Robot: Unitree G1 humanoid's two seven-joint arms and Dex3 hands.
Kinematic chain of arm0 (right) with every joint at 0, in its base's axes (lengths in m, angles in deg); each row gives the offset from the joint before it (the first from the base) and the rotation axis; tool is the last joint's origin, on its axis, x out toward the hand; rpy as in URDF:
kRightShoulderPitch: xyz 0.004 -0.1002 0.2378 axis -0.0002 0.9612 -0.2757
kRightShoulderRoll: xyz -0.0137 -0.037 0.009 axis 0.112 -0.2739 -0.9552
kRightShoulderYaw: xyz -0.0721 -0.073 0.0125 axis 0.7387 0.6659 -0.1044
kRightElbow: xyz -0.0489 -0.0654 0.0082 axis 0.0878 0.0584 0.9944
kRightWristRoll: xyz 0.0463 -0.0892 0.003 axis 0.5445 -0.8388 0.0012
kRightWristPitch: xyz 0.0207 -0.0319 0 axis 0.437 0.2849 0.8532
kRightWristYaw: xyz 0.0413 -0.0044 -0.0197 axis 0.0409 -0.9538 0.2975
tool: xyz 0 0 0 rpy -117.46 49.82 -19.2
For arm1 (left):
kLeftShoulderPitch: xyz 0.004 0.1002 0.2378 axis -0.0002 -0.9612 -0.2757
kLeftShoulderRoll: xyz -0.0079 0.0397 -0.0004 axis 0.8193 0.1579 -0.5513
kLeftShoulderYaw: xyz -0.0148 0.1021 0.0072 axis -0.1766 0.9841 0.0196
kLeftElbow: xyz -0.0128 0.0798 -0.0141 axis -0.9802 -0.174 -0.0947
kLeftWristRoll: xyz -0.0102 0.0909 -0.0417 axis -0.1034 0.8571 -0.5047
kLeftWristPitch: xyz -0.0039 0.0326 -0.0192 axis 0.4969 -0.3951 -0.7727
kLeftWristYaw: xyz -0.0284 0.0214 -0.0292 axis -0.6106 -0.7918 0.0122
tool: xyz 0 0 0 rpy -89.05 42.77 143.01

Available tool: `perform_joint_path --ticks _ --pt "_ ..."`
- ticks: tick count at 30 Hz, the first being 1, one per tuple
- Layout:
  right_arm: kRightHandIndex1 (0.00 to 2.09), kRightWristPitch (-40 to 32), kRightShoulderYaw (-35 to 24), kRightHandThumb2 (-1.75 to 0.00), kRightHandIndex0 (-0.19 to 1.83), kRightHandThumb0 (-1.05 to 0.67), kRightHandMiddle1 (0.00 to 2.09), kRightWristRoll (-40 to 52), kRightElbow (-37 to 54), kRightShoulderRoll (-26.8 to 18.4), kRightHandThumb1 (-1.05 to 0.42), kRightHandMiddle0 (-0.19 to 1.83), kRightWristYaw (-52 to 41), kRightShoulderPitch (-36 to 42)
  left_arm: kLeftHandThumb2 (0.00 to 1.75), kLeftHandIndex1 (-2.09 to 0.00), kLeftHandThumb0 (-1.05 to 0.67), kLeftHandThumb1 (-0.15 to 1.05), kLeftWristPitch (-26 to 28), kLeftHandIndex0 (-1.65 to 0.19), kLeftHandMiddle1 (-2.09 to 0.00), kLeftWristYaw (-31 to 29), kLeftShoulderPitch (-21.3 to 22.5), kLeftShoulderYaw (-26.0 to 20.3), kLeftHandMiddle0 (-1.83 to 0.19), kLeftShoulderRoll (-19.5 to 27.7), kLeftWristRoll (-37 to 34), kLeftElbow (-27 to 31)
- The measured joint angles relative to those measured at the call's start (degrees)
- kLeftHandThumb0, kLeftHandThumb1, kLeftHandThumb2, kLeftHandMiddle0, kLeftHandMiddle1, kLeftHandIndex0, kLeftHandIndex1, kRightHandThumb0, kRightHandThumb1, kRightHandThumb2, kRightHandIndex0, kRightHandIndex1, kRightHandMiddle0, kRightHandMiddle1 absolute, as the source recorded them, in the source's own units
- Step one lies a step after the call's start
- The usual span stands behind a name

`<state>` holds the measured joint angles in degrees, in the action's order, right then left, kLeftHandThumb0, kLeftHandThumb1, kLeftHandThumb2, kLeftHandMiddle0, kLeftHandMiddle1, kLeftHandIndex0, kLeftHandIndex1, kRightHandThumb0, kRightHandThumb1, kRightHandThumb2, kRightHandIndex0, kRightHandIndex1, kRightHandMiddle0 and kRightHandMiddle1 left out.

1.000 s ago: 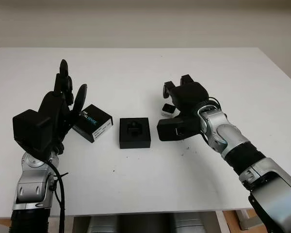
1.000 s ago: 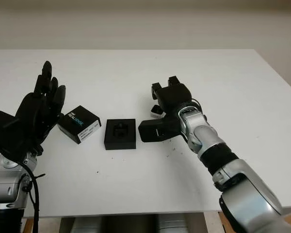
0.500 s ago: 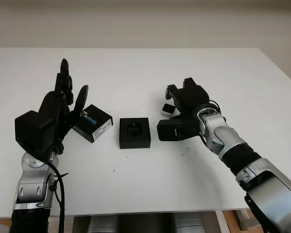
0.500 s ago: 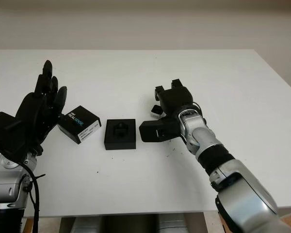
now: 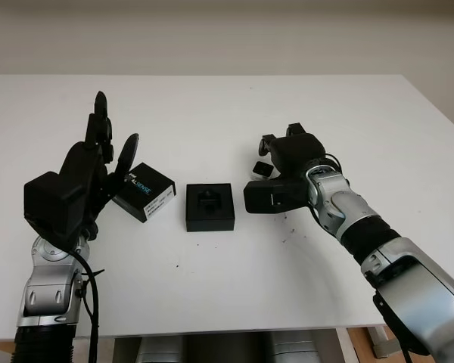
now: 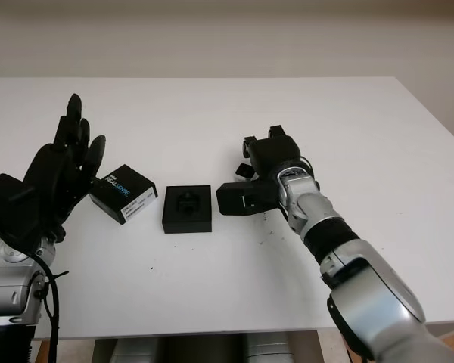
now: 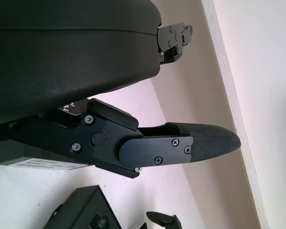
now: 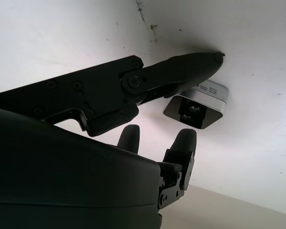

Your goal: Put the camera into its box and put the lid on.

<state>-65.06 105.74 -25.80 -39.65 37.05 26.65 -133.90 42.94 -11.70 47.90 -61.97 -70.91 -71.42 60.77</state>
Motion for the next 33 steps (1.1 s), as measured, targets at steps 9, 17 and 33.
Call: perform_joint_path --ticks 9,17,33 --pt "1.77 0.84 0.28 -0.06 -0.17 -0.71 1.25 0.31 -2.54 0.77 -0.94 0.09 2.49 -0.13 0.49 0.0 -0.82 1.05 0.01 0.19 0.0 0.17 0.0 0.05 0.19 0.0 -0.35 0.01" --pt "1.91 2.34 2.65 -0.05 0.15 -0.51 0.87 -1.29 -4.15 0.62 -0.99 0.38 2.65 -1.61 0.48 0.0 -0.83 1.05 0.03 0.19 0.0 0.25 0.0 0.06 0.19 0.0 -0.38 0.03" --pt "2.04 7.0 3.71 -0.05 0.14 -0.35 1.38 -1.32 -8.53 0.58 -1.02 0.31 11.84 -1.79 0.47 0.0 -0.83 1.05 0.02 0.19 0.0 0.25 -0.23 0.03 0.19 0.0 -0.74 0.25"
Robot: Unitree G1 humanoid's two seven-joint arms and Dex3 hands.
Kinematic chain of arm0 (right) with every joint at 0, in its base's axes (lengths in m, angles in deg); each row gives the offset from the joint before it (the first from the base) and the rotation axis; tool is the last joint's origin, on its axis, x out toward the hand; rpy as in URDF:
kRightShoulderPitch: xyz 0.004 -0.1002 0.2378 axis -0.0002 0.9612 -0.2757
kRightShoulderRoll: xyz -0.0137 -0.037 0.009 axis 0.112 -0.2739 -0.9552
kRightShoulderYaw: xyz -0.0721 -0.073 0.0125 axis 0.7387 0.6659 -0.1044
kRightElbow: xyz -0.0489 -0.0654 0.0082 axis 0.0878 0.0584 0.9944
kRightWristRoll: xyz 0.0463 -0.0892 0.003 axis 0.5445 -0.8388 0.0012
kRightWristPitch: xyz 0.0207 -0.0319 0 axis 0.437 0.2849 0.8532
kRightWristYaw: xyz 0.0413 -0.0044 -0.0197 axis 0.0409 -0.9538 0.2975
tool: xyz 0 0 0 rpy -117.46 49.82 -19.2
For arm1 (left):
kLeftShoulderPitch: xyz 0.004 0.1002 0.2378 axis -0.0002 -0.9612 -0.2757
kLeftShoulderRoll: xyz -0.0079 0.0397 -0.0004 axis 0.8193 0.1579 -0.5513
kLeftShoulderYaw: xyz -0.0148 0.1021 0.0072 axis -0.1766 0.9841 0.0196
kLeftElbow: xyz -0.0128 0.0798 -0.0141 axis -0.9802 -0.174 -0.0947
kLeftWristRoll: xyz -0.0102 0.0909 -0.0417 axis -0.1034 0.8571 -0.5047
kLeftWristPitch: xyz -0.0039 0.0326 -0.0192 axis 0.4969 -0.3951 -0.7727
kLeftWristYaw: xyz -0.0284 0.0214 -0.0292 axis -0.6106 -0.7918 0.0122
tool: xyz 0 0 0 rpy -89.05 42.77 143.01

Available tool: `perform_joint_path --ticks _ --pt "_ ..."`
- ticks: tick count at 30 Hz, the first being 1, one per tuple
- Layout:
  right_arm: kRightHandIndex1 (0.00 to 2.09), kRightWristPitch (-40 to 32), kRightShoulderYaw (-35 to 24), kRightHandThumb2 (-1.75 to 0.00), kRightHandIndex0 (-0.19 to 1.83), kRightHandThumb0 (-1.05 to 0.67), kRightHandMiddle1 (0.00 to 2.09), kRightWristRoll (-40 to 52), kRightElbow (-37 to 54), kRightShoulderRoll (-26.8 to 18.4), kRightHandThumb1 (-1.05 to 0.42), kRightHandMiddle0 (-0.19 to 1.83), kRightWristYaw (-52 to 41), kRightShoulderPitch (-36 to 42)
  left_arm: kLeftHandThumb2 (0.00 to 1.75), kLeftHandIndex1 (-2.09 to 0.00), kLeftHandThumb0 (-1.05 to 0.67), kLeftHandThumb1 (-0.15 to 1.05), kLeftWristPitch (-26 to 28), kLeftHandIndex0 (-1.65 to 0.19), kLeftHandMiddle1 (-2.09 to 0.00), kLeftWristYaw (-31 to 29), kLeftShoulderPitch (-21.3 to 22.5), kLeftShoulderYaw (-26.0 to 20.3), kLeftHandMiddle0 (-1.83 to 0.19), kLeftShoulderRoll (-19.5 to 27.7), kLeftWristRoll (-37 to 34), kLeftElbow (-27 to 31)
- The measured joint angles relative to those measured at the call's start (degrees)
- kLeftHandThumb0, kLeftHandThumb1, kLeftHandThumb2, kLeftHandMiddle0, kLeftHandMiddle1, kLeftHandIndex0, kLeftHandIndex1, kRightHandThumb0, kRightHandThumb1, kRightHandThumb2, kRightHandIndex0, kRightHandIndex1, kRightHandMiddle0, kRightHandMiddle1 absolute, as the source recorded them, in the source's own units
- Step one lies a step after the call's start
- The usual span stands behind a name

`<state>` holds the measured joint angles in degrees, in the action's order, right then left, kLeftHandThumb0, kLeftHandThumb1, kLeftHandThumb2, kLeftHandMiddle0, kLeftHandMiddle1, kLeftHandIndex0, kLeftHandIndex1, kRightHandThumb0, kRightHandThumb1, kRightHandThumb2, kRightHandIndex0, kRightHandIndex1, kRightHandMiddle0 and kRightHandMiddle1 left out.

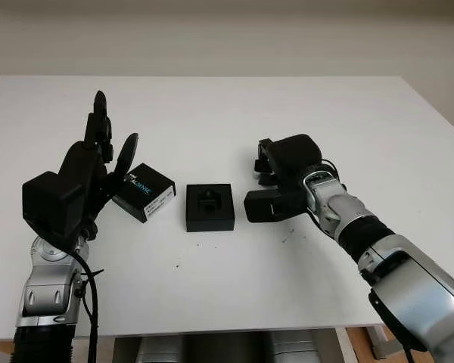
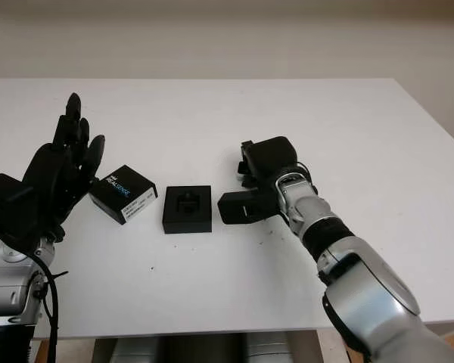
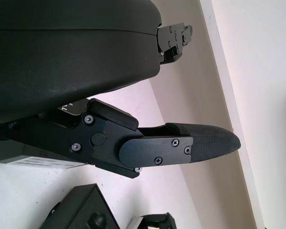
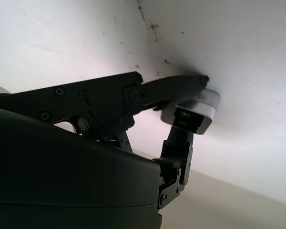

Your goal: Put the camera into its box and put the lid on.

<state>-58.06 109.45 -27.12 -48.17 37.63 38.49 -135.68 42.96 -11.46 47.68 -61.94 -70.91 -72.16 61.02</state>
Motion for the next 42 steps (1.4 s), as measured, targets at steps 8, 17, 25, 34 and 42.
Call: perform_joint_path --ticks 8,17,25,34,42 --pt "0.87 9.19 -1.43 -0.15 0.25 -0.43 1.55 2.67 -2.49 -1.69 -1.05 0.34 4.85 0.13 0.47 0.0 -0.81 1.05 -0.03 0.19 0.0 0.0 -0.19 0.0 0.19 0.0 -0.09 0.21" --pt "0.19 16.37 -5.07 -0.18 0.47 -0.43 1.67 7.72 -4.75 -2.54 -1.05 0.27 7.6 0.14 0.48 0.0 -0.79 1.05 -1.01 0.19 0.0 -0.03 -1.21 0.01 0.19 0.0 0.0 0.82" --pt "0.1 17.31 -9.15 -0.11 0.53 -0.38 1.74 12.26 -2.52 -3.88 -1.05 0.31 3.37 0.16 0.48 0.0 -0.8 1.05 -1.0 0.19 0.0 0.1 -1.29 0.06 0.19 -0.06 0.07 0.92" --pt "0.07 14.97 -15.67 -0.13 0.5 -0.35 1.76 20.25 7.96 -4.67 -1.05 0.31 -8.89 1.67 0.48 0.0 -0.81 1.05 0.13 0.19 0.0 0.12 -1.99 0.44 0.19 -0.13 0.01 2.29" --pt "0.08 7.12 -18.73 -0.19 0.54 -0.38 2.03 22.16 25.37 -5.2 -1.05 0.29 -18.31 6.98 0.47 0.0 -0.78 1.05 0.73 0.19 0.0 0.1 -2.11 0.69 0.19 -0.5 -0.52 2.68"
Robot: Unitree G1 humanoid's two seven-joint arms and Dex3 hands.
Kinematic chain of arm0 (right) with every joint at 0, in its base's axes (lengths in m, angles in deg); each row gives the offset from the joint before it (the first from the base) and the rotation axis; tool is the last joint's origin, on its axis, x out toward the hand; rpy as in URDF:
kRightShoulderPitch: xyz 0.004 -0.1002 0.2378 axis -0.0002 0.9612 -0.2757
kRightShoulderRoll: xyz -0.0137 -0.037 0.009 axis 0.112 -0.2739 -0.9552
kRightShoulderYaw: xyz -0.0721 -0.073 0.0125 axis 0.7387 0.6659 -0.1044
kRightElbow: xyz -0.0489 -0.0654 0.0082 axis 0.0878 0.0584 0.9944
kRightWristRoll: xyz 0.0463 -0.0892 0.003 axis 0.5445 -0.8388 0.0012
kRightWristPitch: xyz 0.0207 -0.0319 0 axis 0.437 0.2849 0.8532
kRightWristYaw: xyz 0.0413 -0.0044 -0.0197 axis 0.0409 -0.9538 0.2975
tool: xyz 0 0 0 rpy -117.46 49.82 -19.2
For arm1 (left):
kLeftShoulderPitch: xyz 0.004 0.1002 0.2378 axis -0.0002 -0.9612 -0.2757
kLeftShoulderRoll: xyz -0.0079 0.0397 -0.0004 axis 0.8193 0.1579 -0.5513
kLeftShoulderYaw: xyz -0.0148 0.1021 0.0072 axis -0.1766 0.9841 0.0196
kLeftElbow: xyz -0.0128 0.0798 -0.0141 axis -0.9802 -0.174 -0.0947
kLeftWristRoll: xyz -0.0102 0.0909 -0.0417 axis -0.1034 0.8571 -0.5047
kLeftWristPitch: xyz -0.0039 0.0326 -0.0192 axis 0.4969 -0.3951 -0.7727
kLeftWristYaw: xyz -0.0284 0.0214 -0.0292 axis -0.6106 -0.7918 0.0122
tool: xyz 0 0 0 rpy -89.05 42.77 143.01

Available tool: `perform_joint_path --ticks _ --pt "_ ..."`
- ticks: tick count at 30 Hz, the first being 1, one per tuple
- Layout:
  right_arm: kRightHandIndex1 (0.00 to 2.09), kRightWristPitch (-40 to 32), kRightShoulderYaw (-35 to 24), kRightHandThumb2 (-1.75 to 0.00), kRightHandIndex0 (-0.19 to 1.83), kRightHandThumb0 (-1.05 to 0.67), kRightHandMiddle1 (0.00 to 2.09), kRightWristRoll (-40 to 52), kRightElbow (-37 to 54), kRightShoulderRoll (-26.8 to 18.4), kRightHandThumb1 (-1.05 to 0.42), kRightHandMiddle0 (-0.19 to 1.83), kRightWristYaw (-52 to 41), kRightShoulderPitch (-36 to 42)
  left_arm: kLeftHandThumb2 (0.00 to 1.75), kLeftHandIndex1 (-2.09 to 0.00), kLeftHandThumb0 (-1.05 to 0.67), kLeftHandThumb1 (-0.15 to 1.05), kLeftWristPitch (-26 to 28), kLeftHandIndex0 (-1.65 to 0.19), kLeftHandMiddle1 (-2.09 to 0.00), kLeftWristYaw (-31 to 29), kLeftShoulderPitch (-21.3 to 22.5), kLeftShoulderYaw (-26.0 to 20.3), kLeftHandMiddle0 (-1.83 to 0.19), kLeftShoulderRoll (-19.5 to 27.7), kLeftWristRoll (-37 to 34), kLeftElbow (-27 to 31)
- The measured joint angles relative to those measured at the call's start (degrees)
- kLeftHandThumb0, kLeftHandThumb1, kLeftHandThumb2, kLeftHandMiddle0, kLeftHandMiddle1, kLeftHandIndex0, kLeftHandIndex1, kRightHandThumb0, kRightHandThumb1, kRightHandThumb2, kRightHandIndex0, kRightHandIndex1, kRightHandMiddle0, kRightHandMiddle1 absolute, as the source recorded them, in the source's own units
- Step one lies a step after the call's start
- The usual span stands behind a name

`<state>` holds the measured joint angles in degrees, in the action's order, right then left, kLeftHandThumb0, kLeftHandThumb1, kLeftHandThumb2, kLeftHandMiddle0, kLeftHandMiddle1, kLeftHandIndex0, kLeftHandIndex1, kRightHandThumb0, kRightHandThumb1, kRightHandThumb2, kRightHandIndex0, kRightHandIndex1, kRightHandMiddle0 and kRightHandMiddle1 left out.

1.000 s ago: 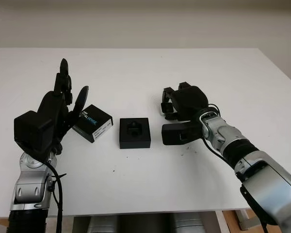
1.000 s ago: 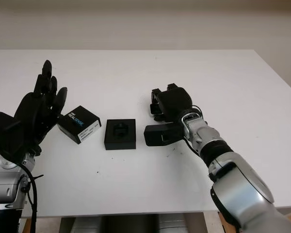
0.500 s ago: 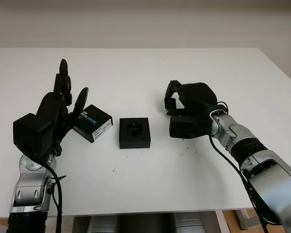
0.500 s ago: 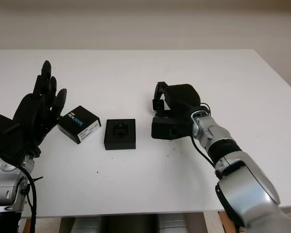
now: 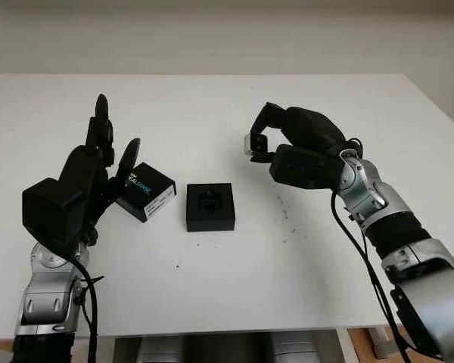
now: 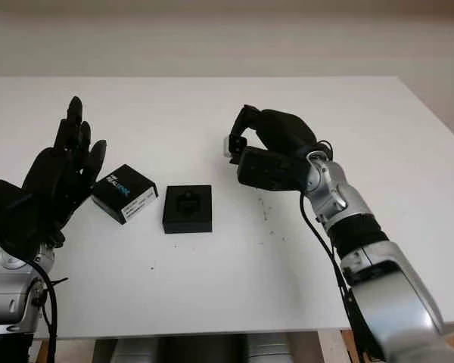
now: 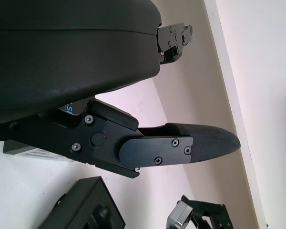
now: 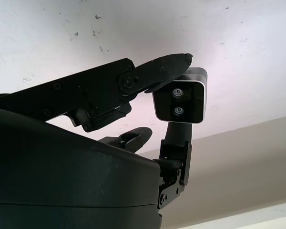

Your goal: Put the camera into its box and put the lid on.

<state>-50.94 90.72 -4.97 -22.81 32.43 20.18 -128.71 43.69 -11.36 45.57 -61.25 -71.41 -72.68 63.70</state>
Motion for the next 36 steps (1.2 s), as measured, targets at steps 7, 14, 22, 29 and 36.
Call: perform_joint_path --ticks 7,14,22,29,36 --pt "0.07 -7.45 -0.1 -0.2 0.54 -0.4 2.09 -2.18 12.96 -0.44 -1.05 0.29 -8.07 3.08 0.48 0.0 -0.8 1.05 2.15 0.19 0.0 0.53 0.01 1.0 0.19 -0.79 0.81 0.95" --pt "0.07 -12.81 0.66 -0.23 0.55 -0.39 2.09 -2.77 21.68 -0.42 -1.05 0.39 -17.14 4.62 0.5 0.0 -0.75 1.05 2.4 0.19 0.0 0.98 0.03 1.87 0.19 -1.13 1.45 1.75" --pt "0.04 -18.42 2.4 -0.2 0.49 -0.38 2.09 -4.26 26.24 0.92 -1.05 0.34 -21.64 4.68 0.5 0.0 -0.77 1.05 2.8 0.19 0.0 1.84 0.25 2.32 0.19 -1.94 1.88 1.78" --pt "0.04 -20.21 3.73 -0.22 0.47 -0.39 2.09 -4.47 26.42 3.07 -1.05 0.34 -22.6 4.71 0.51 0.0 -0.77 1.05 2.76 0.19 0.0 1.99 0.95 2.56 0.19 -2.35 1.9 1.75" --pt "0.04 -20.34 3.98 -0.25 0.48 -0.4 2.09 -3.79 26.4 4.36 -1.05 0.39 -22.72 4.94 0.51 0.0 -0.75 1.05 2.77 0.19 0.0 2.19 0.95 2.64 0.19 -3.24 1.98 1.76"
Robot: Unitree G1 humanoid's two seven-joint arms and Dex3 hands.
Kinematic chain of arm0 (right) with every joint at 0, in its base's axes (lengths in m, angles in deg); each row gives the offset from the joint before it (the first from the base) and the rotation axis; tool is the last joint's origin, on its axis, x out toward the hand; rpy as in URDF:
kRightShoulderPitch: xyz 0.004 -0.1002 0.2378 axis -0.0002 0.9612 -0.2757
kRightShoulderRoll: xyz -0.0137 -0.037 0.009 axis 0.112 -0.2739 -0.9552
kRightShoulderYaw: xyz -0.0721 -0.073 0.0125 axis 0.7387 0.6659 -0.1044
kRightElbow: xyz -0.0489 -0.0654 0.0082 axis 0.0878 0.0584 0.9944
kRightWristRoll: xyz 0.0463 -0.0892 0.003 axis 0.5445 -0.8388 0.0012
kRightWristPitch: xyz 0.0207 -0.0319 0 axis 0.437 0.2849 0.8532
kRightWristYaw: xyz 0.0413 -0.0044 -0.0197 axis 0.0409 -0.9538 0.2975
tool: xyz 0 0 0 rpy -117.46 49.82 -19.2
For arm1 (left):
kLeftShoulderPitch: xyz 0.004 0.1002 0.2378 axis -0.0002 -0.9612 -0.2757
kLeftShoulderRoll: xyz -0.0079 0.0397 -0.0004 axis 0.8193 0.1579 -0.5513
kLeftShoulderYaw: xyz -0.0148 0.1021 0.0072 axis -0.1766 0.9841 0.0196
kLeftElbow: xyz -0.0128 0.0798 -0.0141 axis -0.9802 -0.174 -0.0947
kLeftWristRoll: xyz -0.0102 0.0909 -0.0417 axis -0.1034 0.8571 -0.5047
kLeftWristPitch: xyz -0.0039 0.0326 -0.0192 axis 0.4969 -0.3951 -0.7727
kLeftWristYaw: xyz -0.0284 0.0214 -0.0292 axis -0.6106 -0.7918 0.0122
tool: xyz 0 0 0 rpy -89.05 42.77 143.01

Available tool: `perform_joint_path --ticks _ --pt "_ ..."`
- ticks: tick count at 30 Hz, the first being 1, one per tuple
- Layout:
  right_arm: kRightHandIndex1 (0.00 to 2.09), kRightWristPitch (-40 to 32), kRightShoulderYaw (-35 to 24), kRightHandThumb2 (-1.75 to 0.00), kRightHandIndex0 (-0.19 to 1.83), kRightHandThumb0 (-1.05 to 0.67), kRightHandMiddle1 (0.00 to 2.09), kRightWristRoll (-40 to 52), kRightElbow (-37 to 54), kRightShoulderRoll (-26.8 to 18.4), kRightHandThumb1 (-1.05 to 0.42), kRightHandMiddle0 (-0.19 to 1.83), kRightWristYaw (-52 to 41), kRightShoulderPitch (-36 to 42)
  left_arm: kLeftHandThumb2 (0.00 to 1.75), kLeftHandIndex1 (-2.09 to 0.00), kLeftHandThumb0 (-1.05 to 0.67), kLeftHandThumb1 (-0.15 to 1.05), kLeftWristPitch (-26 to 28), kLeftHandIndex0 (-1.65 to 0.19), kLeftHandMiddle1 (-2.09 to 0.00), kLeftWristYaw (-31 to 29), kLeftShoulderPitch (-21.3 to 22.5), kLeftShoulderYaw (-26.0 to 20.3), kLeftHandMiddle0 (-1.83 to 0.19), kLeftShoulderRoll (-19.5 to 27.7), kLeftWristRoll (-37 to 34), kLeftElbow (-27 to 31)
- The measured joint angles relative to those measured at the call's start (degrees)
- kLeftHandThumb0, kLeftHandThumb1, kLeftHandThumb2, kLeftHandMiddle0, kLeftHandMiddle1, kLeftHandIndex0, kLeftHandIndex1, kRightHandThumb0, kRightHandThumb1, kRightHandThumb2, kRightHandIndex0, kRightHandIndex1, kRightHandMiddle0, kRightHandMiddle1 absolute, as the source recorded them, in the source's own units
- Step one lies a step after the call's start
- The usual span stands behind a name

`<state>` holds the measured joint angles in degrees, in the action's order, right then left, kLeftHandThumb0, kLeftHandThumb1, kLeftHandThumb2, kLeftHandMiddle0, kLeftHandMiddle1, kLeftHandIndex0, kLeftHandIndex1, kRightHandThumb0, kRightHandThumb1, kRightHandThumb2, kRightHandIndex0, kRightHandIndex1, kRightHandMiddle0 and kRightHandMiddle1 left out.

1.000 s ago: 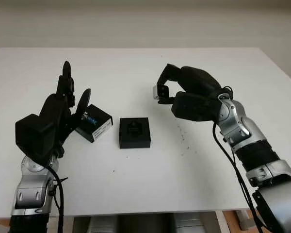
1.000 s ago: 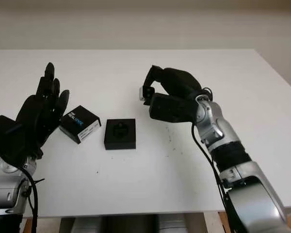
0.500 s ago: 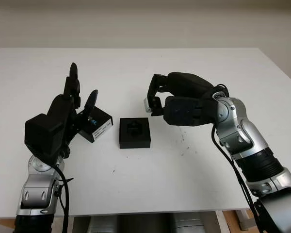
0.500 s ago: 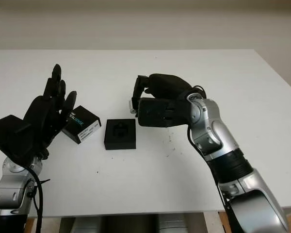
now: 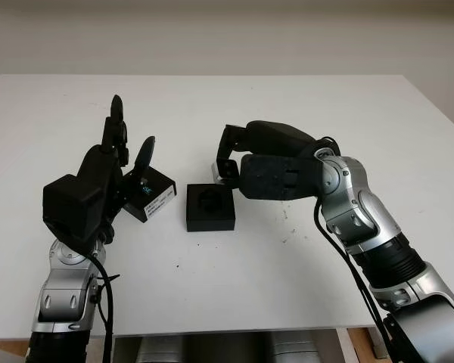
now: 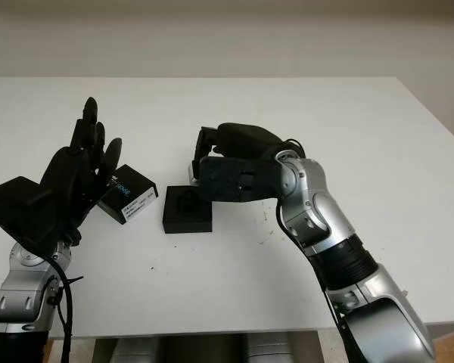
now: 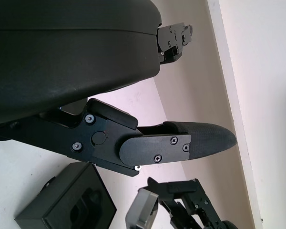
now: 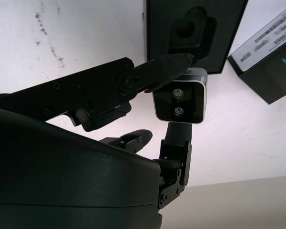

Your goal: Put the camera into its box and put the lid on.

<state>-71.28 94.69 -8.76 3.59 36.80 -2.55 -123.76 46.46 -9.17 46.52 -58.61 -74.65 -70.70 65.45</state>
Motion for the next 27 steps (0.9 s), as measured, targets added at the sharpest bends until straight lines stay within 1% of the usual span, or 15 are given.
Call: perform_joint_path --ticks 11,15,18,27 --pt "0.04 -0.35 0.97 -0.25 0.46 -0.4 2.09 0.01 0.17 1.13 -1.05 0.38 -0.29 1.8 0.51 0.0 -0.76 1.05 0.0 0.19 0.0 0.47 0.0 0.01 0.19 -0.05 0.25 0.0" --pt "0.04 -0.35 1.02 -0.24 0.47 -0.41 2.09 0.09 1.1 1.31 -1.05 0.41 -0.2 2.67 0.52 0.0 -0.75 1.05 0.0 0.19 0.0 0.47 0.0 0.1 0.19 -0.05 0.33 0.0" --pt "0.04 -1.23 1.28 -0.25 0.45 -0.42 2.09 -0.09 2.09 1.6 -1.05 0.37 -0.25 3.5 0.52 0.0 -0.75 1.05 -0.21 0.19 0.0 0.45 0.02 0.31 0.19 -0.05 0.34 0.0" --pt "0.08 -3.83 2.22 -0.24 0.53 -0.42 2.09 -1.12 4.93 2.41 -1.05 0.39 -0.1 6.13 0.49 0.0 -0.76 1.05 -0.21 0.19 0.0 0.43 0.7 0.37 0.19 -0.5 -0.62 -0.32"
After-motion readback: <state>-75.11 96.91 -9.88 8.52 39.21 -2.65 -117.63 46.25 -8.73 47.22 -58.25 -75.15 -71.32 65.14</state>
